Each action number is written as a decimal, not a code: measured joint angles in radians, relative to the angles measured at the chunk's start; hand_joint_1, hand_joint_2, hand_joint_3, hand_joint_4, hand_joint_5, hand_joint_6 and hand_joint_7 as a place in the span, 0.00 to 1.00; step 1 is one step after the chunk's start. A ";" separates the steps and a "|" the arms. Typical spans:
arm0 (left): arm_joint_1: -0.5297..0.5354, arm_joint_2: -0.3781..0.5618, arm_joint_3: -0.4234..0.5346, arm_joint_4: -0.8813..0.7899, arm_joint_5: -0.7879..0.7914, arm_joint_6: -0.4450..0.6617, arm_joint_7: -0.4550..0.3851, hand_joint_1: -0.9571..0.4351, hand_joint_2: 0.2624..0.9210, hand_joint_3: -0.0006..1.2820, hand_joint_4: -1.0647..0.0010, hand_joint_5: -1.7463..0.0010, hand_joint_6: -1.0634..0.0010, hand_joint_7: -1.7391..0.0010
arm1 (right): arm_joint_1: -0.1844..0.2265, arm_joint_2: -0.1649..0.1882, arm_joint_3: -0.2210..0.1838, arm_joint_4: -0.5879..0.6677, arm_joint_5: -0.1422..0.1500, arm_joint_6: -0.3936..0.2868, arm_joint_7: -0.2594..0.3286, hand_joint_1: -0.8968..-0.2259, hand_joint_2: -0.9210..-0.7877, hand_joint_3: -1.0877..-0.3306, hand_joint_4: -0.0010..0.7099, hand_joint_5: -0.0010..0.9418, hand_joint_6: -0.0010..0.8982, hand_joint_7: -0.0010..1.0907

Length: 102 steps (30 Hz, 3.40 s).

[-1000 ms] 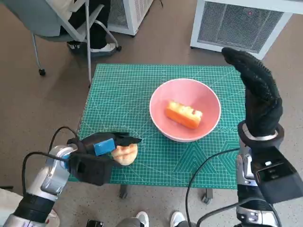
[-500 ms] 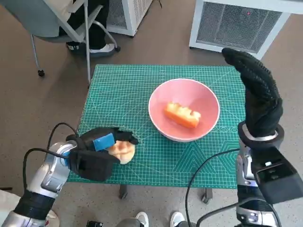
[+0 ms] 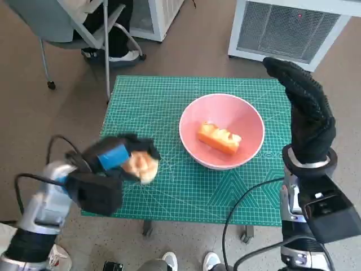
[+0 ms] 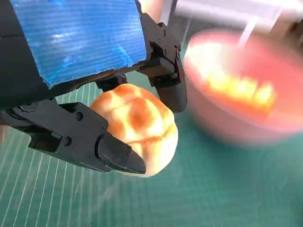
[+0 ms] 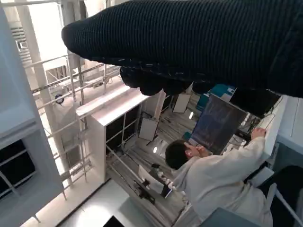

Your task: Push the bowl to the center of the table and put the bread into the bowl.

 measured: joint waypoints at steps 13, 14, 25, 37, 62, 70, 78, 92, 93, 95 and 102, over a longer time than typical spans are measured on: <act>-0.201 -0.144 0.016 -0.074 -0.017 0.014 0.147 0.69 0.97 0.01 0.28 0.37 0.28 0.42 | -0.003 0.003 0.004 0.010 0.000 -0.004 0.000 0.52 0.00 0.45 0.41 0.00 0.02 0.65; -0.212 -0.162 0.009 -0.073 -0.016 0.008 0.159 0.69 0.97 0.01 0.27 0.37 0.28 0.42 | -0.003 0.004 0.004 0.010 0.000 -0.004 0.000 0.52 0.00 0.45 0.41 0.00 0.02 0.65; -0.321 -0.281 -0.121 0.104 -0.004 -0.131 0.184 0.69 1.00 0.05 0.40 0.31 0.36 0.36 | -0.004 0.006 0.007 0.008 -0.001 -0.004 0.000 0.50 0.00 0.46 0.41 0.00 0.01 0.65; -0.465 -0.365 -0.221 0.407 0.043 -0.157 0.157 0.69 1.00 0.22 0.65 0.19 0.56 0.19 | -0.002 0.003 0.002 -0.003 -0.003 -0.003 -0.001 0.52 0.00 0.46 0.41 0.00 0.02 0.65; -0.551 -0.393 -0.311 0.623 0.169 -0.158 0.137 0.38 1.00 0.06 1.00 1.00 0.87 0.98 | 0.033 0.005 -0.006 -0.047 -0.039 0.006 -0.027 0.51 0.00 0.46 0.41 0.00 0.02 0.65; -0.563 -0.392 -0.294 0.678 0.166 -0.207 0.175 0.36 1.00 0.09 1.00 1.00 0.85 0.98 | 0.038 0.006 -0.006 -0.061 -0.040 0.013 -0.038 0.50 0.00 0.46 0.41 0.00 0.02 0.65; -0.561 -0.391 -0.193 0.699 -0.003 -0.247 0.120 0.36 1.00 0.15 0.97 0.99 0.81 0.97 | 0.038 0.006 -0.007 -0.067 -0.041 0.025 -0.044 0.53 0.00 0.45 0.41 0.00 0.02 0.64; -0.410 -0.515 0.075 0.515 -0.458 -0.241 0.106 0.40 1.00 0.26 0.85 0.97 0.98 0.65 | 0.031 0.000 -0.011 -0.122 -0.039 0.085 -0.049 0.50 0.00 0.46 0.38 0.00 0.03 0.64; -0.397 -0.525 0.083 0.503 -0.477 -0.240 0.109 0.40 1.00 0.26 0.84 0.96 0.98 0.63 | 0.029 0.000 -0.011 -0.125 -0.040 0.090 -0.050 0.50 0.00 0.46 0.38 0.00 0.03 0.64; -0.367 -0.548 0.102 0.483 -0.514 -0.240 0.109 0.41 1.00 0.26 0.83 0.96 0.99 0.60 | 0.025 0.000 -0.011 -0.133 -0.040 0.099 -0.052 0.49 0.00 0.47 0.39 0.01 0.03 0.64; -0.302 -0.590 0.131 0.427 -0.592 -0.238 0.098 0.41 1.00 0.27 0.83 0.95 1.00 0.55 | 0.010 0.001 -0.011 -0.155 -0.042 0.123 -0.059 0.50 0.00 0.47 0.40 0.01 0.03 0.65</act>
